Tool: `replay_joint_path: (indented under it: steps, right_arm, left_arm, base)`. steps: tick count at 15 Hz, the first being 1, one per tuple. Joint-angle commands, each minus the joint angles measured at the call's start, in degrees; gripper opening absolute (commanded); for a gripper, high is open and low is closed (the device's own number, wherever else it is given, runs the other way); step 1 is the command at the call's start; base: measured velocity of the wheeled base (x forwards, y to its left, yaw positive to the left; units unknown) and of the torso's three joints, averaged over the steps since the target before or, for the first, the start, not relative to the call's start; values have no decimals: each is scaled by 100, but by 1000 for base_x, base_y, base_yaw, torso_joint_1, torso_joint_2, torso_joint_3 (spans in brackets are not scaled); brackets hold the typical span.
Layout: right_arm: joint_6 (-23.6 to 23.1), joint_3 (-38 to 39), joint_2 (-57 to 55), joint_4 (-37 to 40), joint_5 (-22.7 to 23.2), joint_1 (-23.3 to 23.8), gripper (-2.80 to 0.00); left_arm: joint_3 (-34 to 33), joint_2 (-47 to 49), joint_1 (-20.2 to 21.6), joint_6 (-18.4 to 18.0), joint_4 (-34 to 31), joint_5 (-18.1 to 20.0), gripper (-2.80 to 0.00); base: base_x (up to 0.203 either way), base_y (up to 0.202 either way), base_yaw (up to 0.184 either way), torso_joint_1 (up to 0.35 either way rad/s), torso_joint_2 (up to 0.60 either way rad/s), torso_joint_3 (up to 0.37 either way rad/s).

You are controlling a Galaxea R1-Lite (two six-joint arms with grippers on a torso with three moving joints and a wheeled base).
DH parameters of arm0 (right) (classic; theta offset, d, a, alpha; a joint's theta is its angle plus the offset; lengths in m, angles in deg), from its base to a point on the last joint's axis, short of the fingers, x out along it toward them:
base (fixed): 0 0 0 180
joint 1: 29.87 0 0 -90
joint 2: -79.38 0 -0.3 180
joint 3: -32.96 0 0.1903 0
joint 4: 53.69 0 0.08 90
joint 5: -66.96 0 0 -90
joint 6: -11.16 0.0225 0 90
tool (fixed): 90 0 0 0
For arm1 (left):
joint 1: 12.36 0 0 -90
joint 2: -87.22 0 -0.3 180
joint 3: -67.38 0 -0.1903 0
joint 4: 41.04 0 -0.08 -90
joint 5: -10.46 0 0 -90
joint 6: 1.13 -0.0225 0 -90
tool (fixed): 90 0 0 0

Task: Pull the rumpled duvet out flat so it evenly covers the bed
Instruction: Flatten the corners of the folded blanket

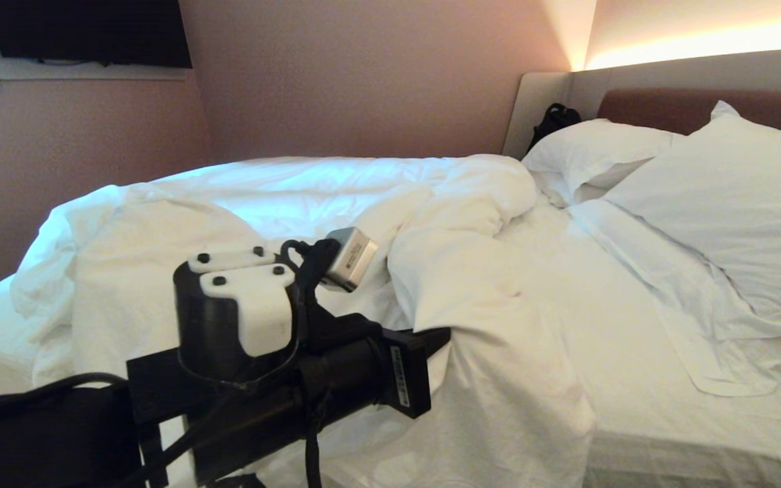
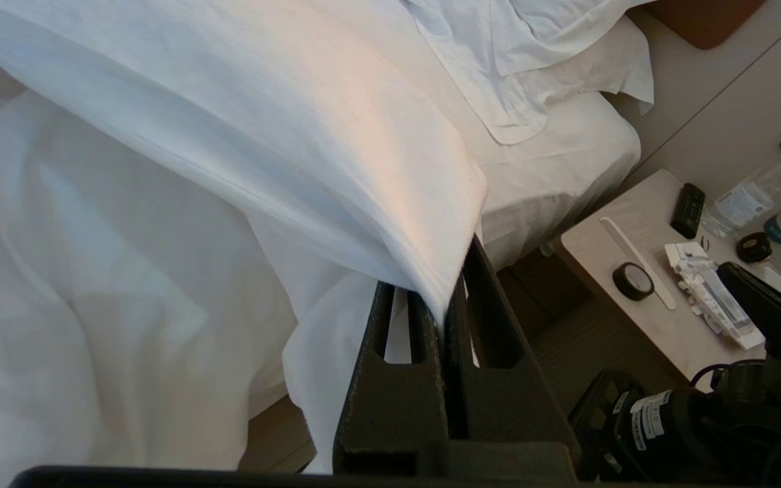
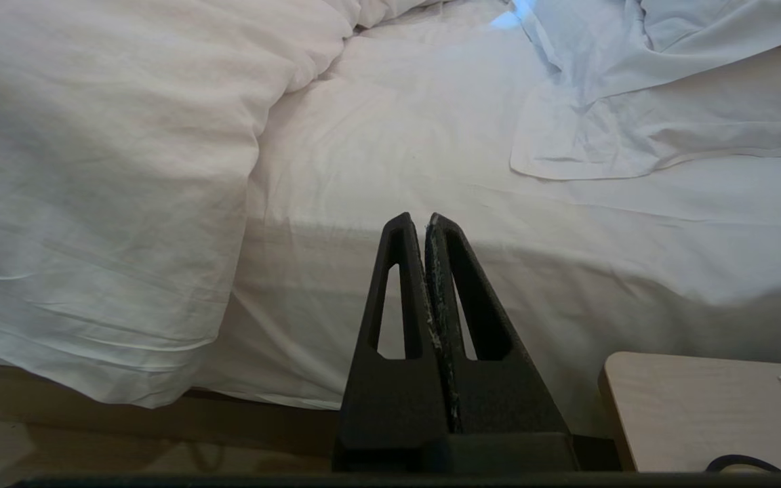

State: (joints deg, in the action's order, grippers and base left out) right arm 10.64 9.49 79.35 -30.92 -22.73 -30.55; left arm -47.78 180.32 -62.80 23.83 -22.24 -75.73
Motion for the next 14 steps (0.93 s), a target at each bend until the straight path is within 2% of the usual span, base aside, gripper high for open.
replay_joint_path:
  steps: [1, 4, 10, 14]
  right_arm:
    - [0, 1, 2, -2, 5, -2, -280]
    - [0, 1, 2, -2, 5, -2, -280]
    - [0, 1, 2, -2, 5, -2, -280]
    - [0, 9, 2, -2, 5, -2, -280]
  left_arm:
    - [-17, -32, 2, 17, 23, 6, -280]
    - [-2, 260, 77, 17, 62, -12, -280]
    - [418, 1104, 1252, 0, 90, 109, -280]
    - [697, 1618, 1574, -1, 89, 301, -280]
  base:
    - [0, 0, 0, 0, 0, 0]
    - [0, 0, 0, 0, 0, 0]
    - [0, 0, 0, 0, 0, 0]
    - [0, 0, 0, 0, 0, 0]
